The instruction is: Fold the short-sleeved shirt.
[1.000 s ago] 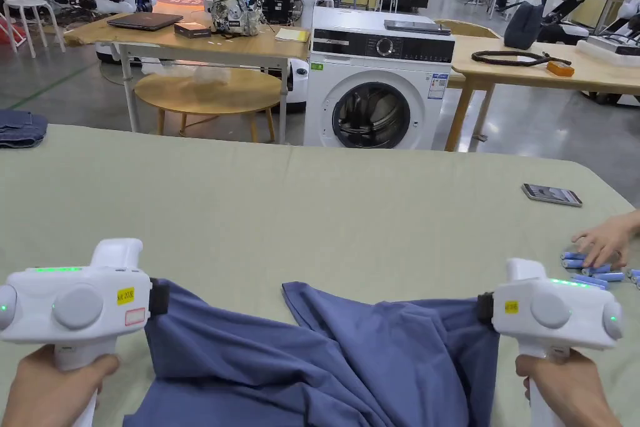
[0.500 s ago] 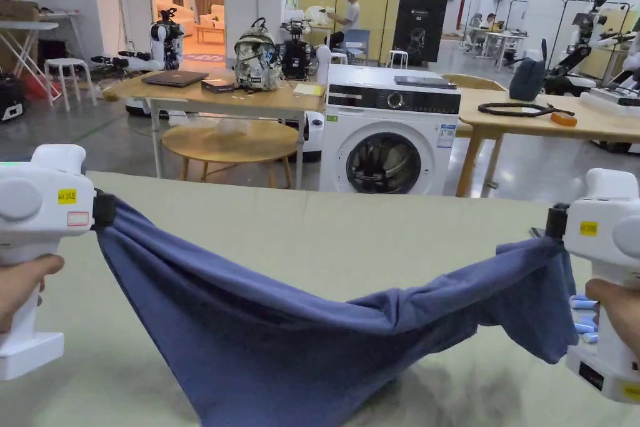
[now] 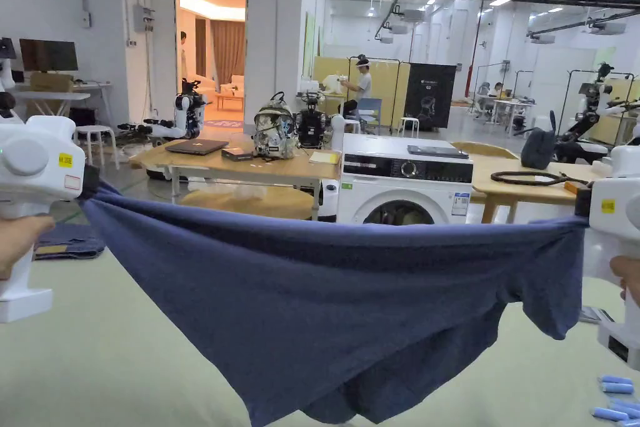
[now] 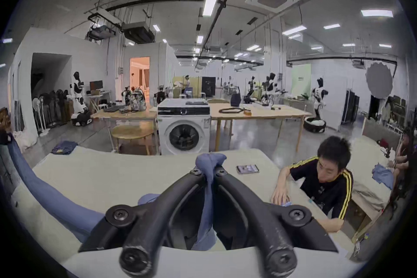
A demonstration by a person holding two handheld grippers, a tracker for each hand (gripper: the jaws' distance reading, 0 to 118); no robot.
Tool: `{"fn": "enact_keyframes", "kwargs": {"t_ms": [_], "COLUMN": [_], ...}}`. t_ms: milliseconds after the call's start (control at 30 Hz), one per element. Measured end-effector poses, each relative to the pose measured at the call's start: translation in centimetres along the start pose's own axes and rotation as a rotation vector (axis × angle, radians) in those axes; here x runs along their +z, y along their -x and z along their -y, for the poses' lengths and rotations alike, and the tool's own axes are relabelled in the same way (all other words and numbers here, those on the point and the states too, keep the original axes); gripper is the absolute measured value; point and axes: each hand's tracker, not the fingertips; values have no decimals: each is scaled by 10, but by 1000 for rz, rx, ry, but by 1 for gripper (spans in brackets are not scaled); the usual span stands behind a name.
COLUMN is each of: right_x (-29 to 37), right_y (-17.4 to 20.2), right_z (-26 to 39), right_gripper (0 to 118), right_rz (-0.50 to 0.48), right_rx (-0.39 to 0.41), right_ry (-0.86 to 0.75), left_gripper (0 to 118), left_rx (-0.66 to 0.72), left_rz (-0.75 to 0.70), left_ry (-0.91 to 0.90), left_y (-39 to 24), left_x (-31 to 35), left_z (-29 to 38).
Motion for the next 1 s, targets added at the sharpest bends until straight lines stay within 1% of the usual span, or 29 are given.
{"fn": "enact_keyframes", "kwargs": {"t_ms": [200,233,400,567,733,867,900,1000], "right_x": [-21,-25,-31,-36,-34,-22,-18,4], "right_y": [16,18,27,30,31,30,28,23], "right_z": [-36,-39,-29,15,79,123,134,167], "right_gripper": [3,3,3,3,3,3,3,3], "right_rz": [8,9,1,-1,-7,-5,-4,-14], "right_rx": [28,32,29,56,142,190,203,197], "right_ry": [-51,-61,-68,-18,61,116,132,160], "left_gripper": [0,0,0,0,0,0,0,0], "left_rx": [7,9,-5,-13,-14,-12,-13,-22], "left_rz": [-22,-22,-27,-20,-9,15,19,30], "left_ry": [-33,-42,-55,-6,76,123,126,141], "left_y": [19,10,11,6,4,-2,0,-2], "left_x": [-27,-12,-21,-32,-42,-34,-44,-31], "left_z": [-40,-38,-28,18,83,136,147,179]}}
